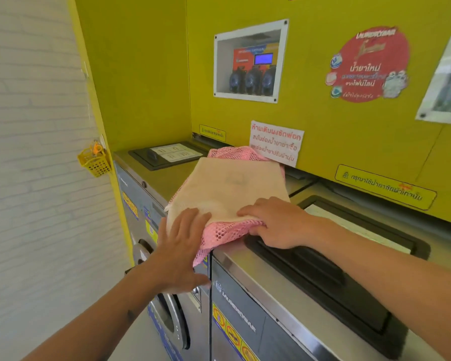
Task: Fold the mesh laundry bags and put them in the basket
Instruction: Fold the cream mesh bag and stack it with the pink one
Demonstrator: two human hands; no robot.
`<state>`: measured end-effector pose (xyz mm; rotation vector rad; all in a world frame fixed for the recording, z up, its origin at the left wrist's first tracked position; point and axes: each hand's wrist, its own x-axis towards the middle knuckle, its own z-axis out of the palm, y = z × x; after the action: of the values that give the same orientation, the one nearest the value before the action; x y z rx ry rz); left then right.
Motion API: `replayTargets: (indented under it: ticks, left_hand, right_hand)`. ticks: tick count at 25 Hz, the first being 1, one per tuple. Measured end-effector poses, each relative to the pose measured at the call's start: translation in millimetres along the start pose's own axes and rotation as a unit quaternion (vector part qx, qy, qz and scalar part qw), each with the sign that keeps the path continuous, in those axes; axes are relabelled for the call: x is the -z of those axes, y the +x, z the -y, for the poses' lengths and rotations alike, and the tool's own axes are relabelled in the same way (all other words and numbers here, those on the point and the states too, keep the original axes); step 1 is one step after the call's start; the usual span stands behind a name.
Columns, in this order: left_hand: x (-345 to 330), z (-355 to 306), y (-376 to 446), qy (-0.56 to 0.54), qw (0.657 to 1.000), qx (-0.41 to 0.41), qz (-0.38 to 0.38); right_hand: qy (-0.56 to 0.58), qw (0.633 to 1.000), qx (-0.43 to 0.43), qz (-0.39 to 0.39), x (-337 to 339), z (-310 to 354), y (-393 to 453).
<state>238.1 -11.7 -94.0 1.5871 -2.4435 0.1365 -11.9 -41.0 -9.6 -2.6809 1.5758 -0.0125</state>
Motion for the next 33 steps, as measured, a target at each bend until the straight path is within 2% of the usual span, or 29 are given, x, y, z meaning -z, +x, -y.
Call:
replayTargets:
  ticks: [4, 8, 10, 12, 16, 18, 21, 23, 25, 28, 30, 32, 33]
  left_hand:
    - [3.9, -13.5, 2.8, 0.05, 0.996, 0.021, -0.073]
    - [46.7, -26.2, 1.1, 0.019, 0.997, 0.012, -0.07]
    - [81.7, -34.4, -3.4, -0.055, 0.998, 0.004, -0.024]
    - [121.9, -38.0, -4.7, -0.119, 0.991, -0.011, 0.054]
    - [195.1, -30.2, 5.2, -0.199, 0.961, -0.05, 0.187]
    - [215.0, -19.7, 19.0, -0.246, 0.944, -0.044, 0.214]
    - [220.7, 11.1, 62.6, -0.253, 0.956, -0.007, 0.151]
    - [210.1, 32.8, 98.3, -0.179, 0.978, 0.002, 0.107]
    - [189.4, 53.5, 131.7, -0.09, 0.992, 0.033, 0.087]
    - [153.5, 70.1, 166.4, -0.019, 0.992, 0.113, 0.047]
    - [131.9, 63.1, 171.5, 0.076, 0.99, 0.118, -0.031]
    - [108.4, 47.4, 160.0, 0.05, 0.99, 0.078, -0.103]
    - [95.6, 39.0, 149.1, 0.003, 0.994, 0.063, -0.088]
  right_hand:
    - [-0.116, 0.988, 0.071, -0.074, 6.5, 13.5, -14.9]
    - [-0.063, 0.995, 0.077, -0.016, 26.0, 4.3, -41.1]
    - [0.013, 0.997, 0.066, 0.025, 39.5, 1.5, -58.6]
    - [0.069, 0.995, 0.046, 0.059, 59.2, 0.0, -73.8]
    - [0.115, 0.991, 0.046, 0.044, 97.9, -6.5, -83.6]
    - [0.134, 0.99, 0.028, 0.019, 119.5, -9.8, -73.9]
    - [0.14, 0.989, -0.017, -0.046, 143.6, -18.6, -33.7]
    - [0.113, 0.99, -0.045, -0.073, 145.2, -24.7, 7.4]
    - [0.093, 0.991, -0.068, -0.069, 132.0, -33.0, 54.9]
    - [0.119, 0.987, -0.094, -0.06, 104.2, -46.4, 118.5]
    - [0.085, 0.987, -0.125, -0.045, 84.3, -53.8, 149.1]
    - [-0.018, 0.986, -0.153, -0.068, 65.6, -56.1, 172.5]
    - [-0.027, 0.986, -0.141, -0.09, 57.8, -53.8, 178.0]
